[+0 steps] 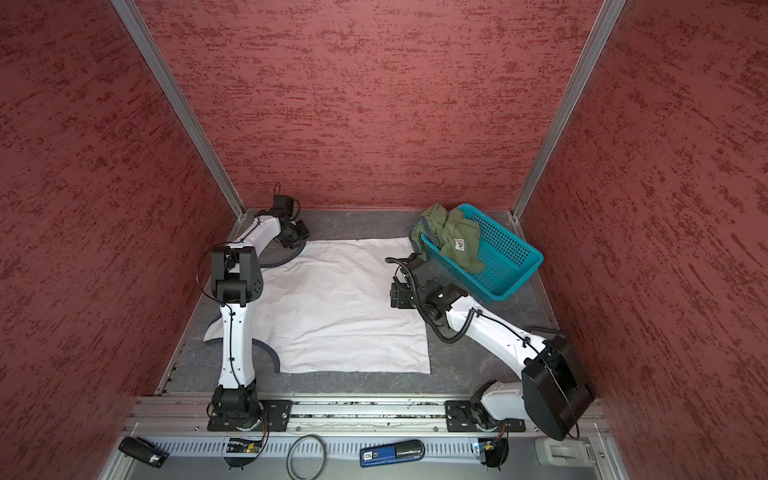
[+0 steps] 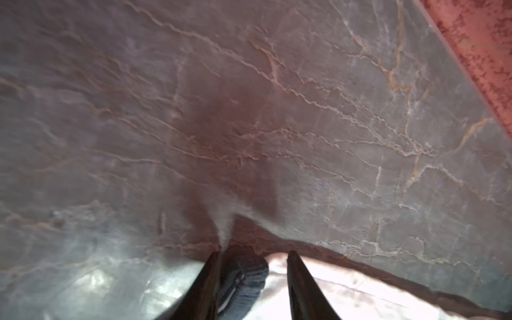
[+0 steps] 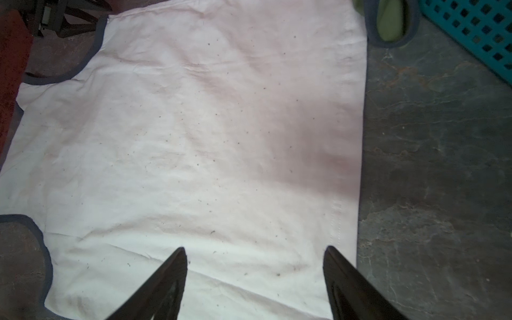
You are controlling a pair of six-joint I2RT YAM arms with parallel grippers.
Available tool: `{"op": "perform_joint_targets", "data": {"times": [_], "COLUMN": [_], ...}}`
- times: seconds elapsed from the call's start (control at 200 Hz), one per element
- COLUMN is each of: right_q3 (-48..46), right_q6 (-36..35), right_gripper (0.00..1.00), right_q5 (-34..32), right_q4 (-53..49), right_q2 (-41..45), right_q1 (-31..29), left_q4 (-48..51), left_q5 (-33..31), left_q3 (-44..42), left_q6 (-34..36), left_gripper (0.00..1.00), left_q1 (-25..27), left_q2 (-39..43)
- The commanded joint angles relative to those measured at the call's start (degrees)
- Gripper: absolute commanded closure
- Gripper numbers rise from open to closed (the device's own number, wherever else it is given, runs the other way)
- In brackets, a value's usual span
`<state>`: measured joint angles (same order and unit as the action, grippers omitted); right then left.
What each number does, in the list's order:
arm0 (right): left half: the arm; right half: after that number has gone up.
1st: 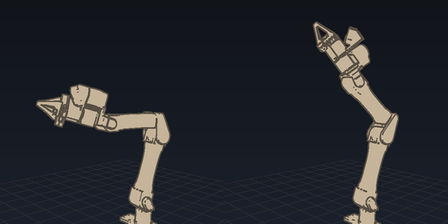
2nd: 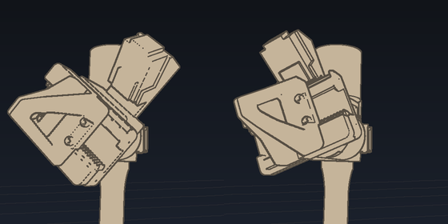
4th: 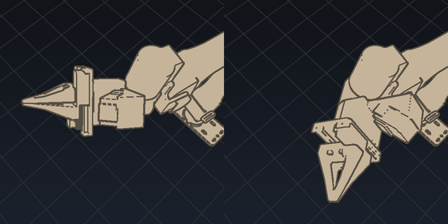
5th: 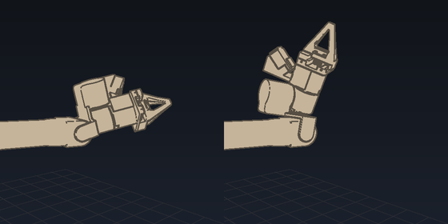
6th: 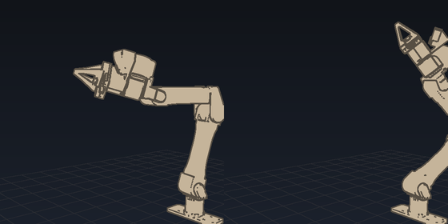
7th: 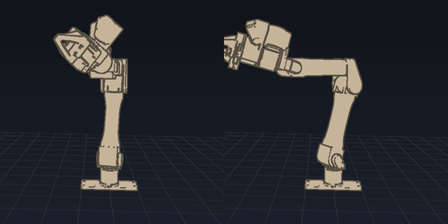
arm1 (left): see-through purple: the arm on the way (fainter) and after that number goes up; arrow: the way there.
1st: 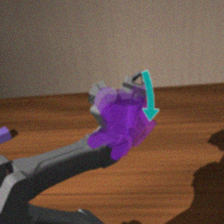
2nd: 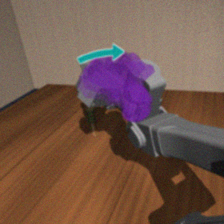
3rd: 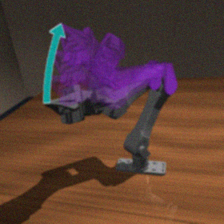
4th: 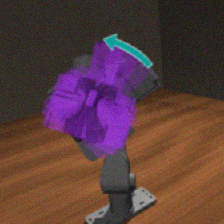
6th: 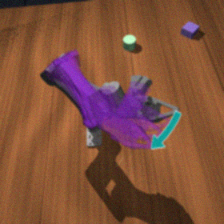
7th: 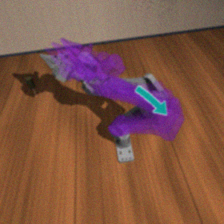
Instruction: Fold and stack the tank tops
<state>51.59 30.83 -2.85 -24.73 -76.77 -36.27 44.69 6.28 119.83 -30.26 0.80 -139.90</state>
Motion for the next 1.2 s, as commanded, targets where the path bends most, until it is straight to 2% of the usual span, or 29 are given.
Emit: {"op": "perform_joint_targets", "data": {"times": [0.0, 0.065, 0.185, 0.351, 0.576, 0.797, 1.057, 1.132, 1.197], "right_q3": [2.18, 1.54, 3.03, 11.84, 31.55, 55.69, 89.24, 94.97, 95.73], "right_q6": [-0.73, -0.6, -1.28, -3.75, -7.09, -9.67, -13.05, -13.15, -13.12], "right_gripper": [0.22, 0.22, 0.22, 0.22, 0.22, 0.26, 0.32, 0.35, 0.38], "right_q5": [-3.27, -5.53, -3.1, 0.37, 4.21, 4.62, 1.85, 1.59, 1.98], "right_q4": [0.3, 1.39, 3.38, 3.85, 0.42, -5.91, -17.99, -18.95, -17.24], "right_q2": [-0.59, -0.5, -2.57, -10.92, -29.59, -49.3, -72.25, -76.3, -77.97], "right_q1": [0.06, 0.38, 3.04, 6.07, 9.48, 12.33, 15.1, 15.89, 16.45], "left_q4": [0.78, 0.32, -2.68, -16.0, -21.18, -22.82, -23.42, -23.5, -23.87], "left_q5": [0.51, 1.09, 0.3, -1.13, 1.18, 3.66, 5.57, 6.02, 6.4], "left_q3": [0.37, -0.06, -4.82, -23.82, -36.76, -42.65, -42.64, -42.49, -42.71], "left_q6": [0.3, -0.18, -1.25, -5.07, -6.06, -6.6, -6.14, -6.12, -6.31], "left_gripper": [0.75, 0.84, 1.0, 1.0, 1.0, 1.0, 1.0, 1.0, 1.0], "left_q1": [-0.25, -0.62, -1.56, -4.41, -8.38, -10.88, -10.73, -10.64, -10.55], "left_q2": [-1.76, -1.56, 2.1, 15.12, 24.87, 27.88, 27.31, 27.1, 27.07]}}
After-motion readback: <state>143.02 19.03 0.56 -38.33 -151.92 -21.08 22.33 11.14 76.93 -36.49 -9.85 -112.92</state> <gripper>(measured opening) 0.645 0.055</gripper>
